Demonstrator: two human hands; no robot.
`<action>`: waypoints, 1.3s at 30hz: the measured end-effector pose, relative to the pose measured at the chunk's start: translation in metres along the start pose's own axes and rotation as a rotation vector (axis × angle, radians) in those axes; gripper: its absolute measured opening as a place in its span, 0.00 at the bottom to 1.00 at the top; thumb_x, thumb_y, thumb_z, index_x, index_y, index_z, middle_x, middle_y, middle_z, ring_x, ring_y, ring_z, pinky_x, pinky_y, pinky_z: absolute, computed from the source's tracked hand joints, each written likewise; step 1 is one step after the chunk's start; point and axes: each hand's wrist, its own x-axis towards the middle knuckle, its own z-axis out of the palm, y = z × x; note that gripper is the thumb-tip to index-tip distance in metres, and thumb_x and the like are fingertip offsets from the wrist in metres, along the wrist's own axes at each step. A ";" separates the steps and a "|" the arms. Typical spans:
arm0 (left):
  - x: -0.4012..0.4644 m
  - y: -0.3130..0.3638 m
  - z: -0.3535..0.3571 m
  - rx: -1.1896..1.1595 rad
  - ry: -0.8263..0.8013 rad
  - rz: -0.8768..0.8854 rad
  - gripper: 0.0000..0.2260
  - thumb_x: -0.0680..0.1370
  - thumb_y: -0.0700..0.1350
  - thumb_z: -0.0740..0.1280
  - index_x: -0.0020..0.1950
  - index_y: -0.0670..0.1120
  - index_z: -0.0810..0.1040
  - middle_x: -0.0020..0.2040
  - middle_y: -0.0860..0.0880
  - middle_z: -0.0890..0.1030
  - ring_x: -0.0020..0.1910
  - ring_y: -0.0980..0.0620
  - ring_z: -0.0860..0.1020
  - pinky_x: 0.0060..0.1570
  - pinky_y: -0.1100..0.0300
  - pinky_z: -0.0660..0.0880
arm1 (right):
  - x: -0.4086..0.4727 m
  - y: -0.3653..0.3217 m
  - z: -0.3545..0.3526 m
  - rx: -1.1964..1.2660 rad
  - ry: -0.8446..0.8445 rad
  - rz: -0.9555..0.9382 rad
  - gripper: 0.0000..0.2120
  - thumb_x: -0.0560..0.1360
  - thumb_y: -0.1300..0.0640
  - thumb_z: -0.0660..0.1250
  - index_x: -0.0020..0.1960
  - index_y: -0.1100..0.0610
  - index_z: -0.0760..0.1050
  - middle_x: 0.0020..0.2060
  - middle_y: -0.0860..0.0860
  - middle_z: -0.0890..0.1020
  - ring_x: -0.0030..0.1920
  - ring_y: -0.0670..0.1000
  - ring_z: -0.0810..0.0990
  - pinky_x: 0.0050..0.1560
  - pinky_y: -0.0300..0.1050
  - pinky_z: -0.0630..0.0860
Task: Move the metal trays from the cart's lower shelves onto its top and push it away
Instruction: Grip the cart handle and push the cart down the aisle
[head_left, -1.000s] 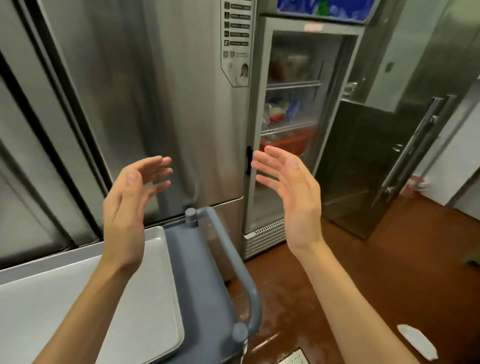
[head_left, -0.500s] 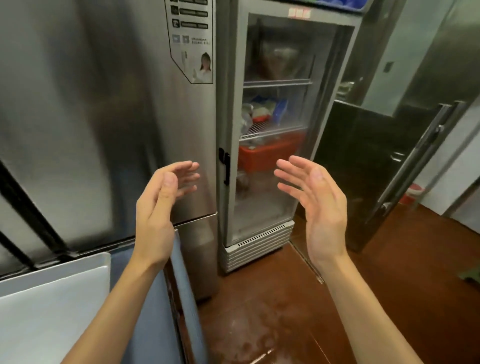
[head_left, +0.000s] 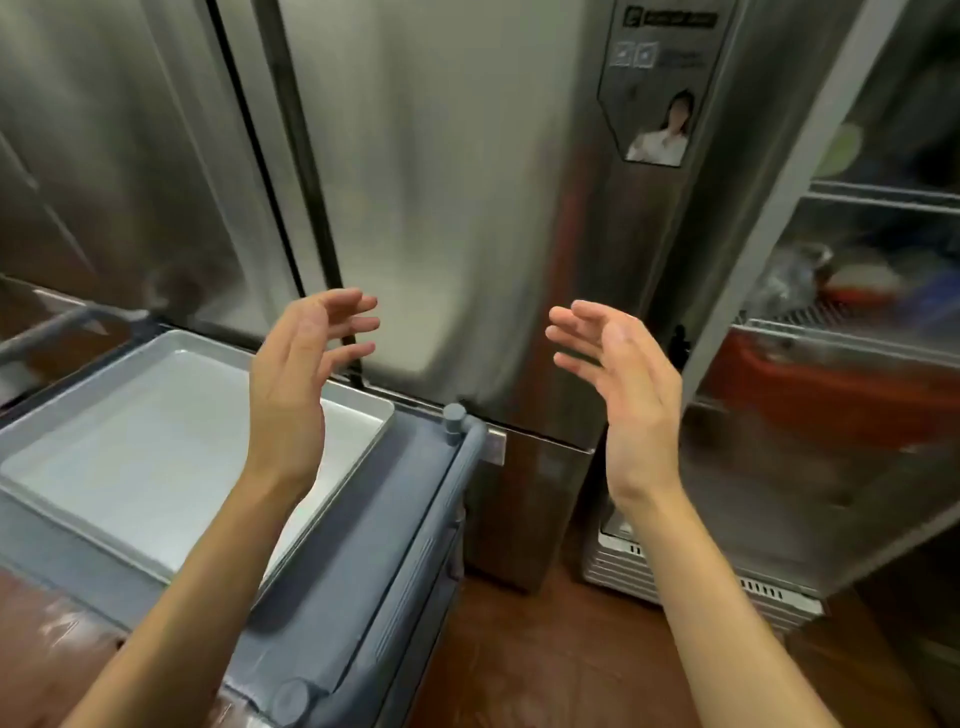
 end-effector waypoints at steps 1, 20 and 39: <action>0.000 0.002 -0.003 0.023 0.048 0.005 0.16 0.79 0.54 0.58 0.57 0.48 0.79 0.58 0.43 0.82 0.57 0.43 0.80 0.59 0.44 0.76 | 0.006 0.006 0.003 0.015 -0.037 0.010 0.16 0.80 0.54 0.56 0.59 0.61 0.76 0.55 0.58 0.82 0.57 0.58 0.80 0.59 0.64 0.74; -0.046 -0.075 -0.019 0.406 0.797 -0.058 0.19 0.81 0.54 0.54 0.60 0.43 0.76 0.59 0.44 0.81 0.56 0.46 0.81 0.54 0.50 0.79 | 0.101 0.156 0.072 0.105 -0.740 0.276 0.17 0.78 0.49 0.59 0.57 0.59 0.77 0.52 0.56 0.84 0.54 0.55 0.82 0.58 0.57 0.77; -0.147 -0.202 0.037 1.186 0.757 -0.987 0.23 0.81 0.62 0.53 0.47 0.45 0.76 0.45 0.45 0.82 0.46 0.42 0.79 0.44 0.51 0.71 | 0.057 0.324 0.055 -0.737 -1.533 -0.305 0.23 0.78 0.38 0.52 0.49 0.54 0.77 0.46 0.54 0.84 0.48 0.59 0.80 0.41 0.49 0.67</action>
